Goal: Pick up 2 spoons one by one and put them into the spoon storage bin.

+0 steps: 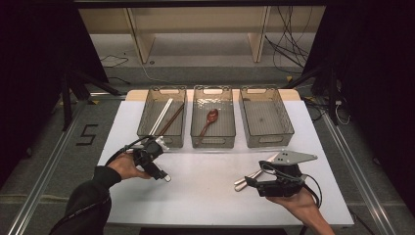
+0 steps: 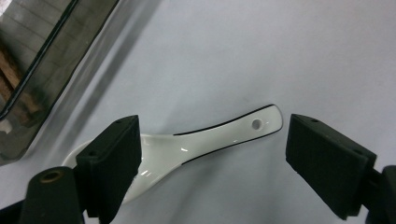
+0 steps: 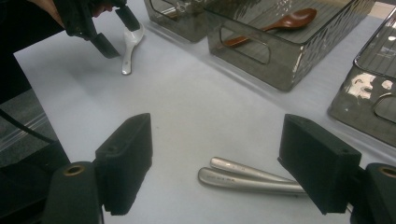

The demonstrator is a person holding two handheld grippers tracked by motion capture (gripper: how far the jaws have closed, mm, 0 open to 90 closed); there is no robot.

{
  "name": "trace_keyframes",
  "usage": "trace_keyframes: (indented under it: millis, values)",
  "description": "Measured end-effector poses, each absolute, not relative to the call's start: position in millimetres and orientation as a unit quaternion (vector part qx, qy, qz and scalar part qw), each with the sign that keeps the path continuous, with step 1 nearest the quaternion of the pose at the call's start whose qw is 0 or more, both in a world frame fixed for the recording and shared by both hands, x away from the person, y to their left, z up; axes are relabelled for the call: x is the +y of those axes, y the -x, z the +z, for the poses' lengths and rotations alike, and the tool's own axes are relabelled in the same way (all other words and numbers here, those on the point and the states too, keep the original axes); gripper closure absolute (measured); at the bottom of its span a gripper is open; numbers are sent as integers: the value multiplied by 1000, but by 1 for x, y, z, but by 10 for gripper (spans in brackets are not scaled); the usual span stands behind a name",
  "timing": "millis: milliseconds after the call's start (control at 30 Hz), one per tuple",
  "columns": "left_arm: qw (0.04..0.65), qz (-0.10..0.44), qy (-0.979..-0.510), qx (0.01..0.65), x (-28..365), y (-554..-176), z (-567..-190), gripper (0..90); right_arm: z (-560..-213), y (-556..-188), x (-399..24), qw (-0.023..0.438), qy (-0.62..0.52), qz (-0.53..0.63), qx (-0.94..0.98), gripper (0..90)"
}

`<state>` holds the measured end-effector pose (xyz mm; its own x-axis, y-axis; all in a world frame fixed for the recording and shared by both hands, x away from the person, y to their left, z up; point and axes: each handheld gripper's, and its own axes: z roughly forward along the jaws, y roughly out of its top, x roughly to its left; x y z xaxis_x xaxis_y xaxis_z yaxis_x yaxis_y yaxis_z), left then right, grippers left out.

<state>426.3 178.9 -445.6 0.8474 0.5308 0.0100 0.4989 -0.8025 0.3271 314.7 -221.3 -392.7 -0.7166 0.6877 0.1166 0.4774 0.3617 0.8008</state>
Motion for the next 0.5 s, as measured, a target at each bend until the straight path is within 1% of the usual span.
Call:
trace_keyframes:
  millis: [400, 500]
  values:
    - [135, 53, -960, 239, 178, -427, -456, 177, -393, -314, -222, 119, -358, 438, 816, 265]
    - [136, 55, -960, 240, 178, -427, -458, 175, -393, -314, -222, 119, -357, 438, 816, 265]
